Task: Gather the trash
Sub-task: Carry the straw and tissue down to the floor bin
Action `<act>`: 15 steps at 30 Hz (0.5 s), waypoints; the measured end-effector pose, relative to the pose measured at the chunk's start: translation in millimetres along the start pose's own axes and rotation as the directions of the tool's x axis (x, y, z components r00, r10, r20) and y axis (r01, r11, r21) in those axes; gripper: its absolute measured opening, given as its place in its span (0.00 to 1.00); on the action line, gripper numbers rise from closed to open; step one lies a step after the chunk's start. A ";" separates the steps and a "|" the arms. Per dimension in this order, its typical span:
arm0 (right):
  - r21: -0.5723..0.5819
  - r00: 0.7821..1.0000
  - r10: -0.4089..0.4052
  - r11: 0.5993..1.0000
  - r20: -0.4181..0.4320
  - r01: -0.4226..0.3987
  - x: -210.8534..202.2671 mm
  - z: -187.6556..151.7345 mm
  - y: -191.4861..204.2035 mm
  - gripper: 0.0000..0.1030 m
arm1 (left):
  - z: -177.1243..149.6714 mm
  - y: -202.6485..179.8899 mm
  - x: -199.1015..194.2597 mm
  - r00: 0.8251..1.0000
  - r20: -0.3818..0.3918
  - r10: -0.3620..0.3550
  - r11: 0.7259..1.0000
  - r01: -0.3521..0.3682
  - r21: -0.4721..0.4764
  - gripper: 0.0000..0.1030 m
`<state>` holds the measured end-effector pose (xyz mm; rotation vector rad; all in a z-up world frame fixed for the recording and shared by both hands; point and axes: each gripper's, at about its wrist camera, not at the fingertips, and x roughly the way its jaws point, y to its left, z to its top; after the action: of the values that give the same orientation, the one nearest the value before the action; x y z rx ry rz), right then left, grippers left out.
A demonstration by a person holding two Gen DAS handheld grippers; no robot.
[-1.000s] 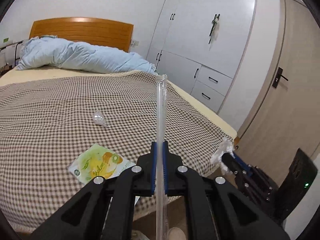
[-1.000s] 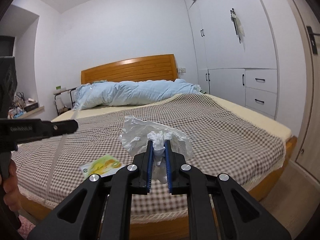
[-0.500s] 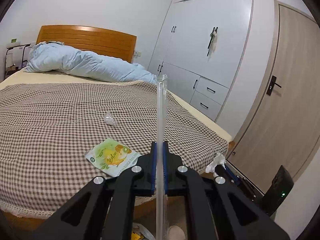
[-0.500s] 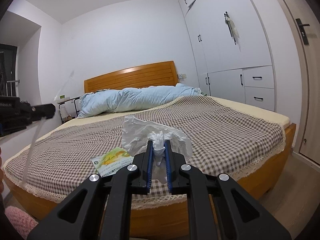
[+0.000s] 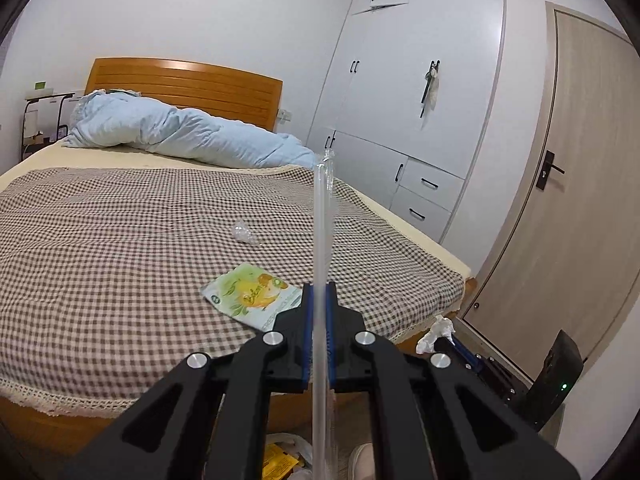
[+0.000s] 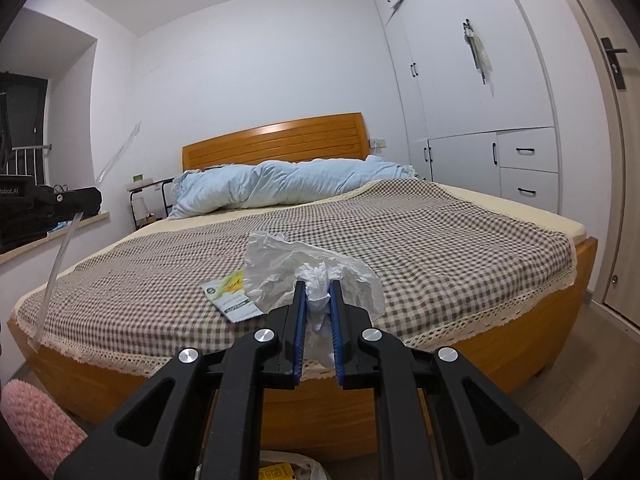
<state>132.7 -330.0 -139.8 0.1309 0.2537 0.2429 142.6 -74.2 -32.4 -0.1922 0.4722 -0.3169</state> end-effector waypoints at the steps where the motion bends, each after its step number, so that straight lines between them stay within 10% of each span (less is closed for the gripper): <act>1: -0.003 1.000 0.003 1.000 -0.002 -0.003 0.0 -0.4 1.9 0.11 | -2.7 2.0 -1.4 1.000 -0.001 0.000 1.000 0.000 -0.001 0.03; 15: -0.062 0.996 0.030 0.997 -0.087 -0.036 0.9 -28.0 25.3 0.11 | -49.1 27.5 -2.1 0.999 -0.047 0.006 1.000 -0.006 -0.009 0.03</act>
<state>120.5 -302.6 -162.9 0.0619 0.3288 0.2897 124.6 -53.2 -81.5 -0.1929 0.5208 -0.3141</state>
